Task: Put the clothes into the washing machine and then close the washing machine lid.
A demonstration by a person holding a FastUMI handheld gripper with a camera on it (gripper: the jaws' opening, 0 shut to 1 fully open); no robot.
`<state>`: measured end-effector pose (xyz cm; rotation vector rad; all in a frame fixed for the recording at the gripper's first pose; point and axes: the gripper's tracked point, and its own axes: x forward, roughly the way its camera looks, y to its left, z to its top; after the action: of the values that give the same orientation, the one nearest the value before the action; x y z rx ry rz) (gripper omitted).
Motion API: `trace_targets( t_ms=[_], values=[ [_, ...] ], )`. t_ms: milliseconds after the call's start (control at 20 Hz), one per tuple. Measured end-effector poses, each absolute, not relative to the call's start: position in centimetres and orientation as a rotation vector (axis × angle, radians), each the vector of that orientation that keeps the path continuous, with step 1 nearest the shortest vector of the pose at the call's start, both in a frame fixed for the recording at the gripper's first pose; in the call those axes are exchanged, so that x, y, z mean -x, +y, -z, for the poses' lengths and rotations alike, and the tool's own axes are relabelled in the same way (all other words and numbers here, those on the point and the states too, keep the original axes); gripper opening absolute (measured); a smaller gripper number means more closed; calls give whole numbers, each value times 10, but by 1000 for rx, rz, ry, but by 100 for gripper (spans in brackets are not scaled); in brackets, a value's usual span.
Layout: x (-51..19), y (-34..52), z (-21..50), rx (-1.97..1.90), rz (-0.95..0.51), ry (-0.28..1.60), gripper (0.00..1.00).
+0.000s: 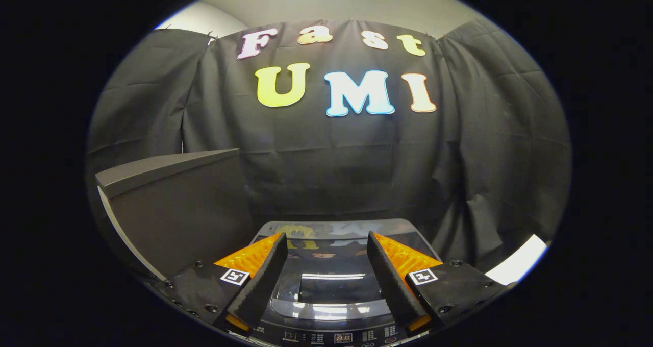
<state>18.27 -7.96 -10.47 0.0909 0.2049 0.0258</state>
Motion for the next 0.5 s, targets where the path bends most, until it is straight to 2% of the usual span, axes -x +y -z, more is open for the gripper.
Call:
trace_targets(
  t_ms=[500],
  values=[
    [-163, -74, 92, -99, -19, 181, 97]
  ],
)
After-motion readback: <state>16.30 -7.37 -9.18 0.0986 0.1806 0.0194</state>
